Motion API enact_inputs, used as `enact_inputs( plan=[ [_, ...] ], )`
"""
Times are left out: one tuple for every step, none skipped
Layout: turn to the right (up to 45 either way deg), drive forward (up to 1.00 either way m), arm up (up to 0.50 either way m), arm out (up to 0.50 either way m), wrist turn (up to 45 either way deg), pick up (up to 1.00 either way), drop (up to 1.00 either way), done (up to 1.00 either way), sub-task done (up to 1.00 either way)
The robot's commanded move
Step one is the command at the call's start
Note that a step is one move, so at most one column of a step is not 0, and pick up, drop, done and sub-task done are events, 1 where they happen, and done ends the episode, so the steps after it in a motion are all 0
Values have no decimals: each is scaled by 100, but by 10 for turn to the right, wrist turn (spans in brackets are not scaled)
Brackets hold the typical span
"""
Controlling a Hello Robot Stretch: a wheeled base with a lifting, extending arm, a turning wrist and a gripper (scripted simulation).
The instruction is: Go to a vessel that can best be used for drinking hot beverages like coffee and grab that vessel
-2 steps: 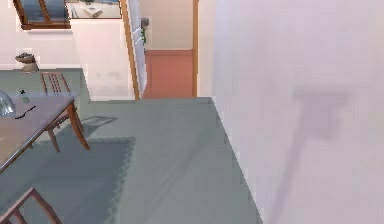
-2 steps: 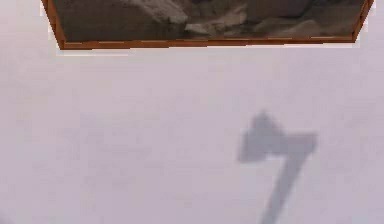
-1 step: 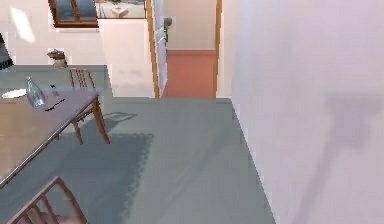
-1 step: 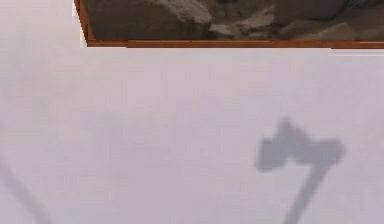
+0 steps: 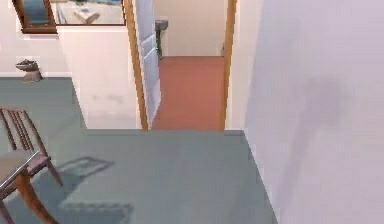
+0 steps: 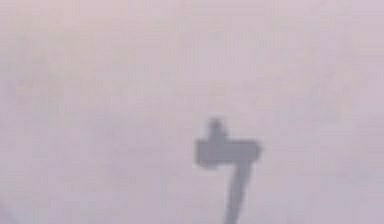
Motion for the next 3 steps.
enact_inputs(
  plan=[
    [-30,0,0,0,0,0,0,0,0],
    [0,100,0,0,0,0,0,0,0],
    [0,85,0,0,0,0,0,0,0]
  ],
)
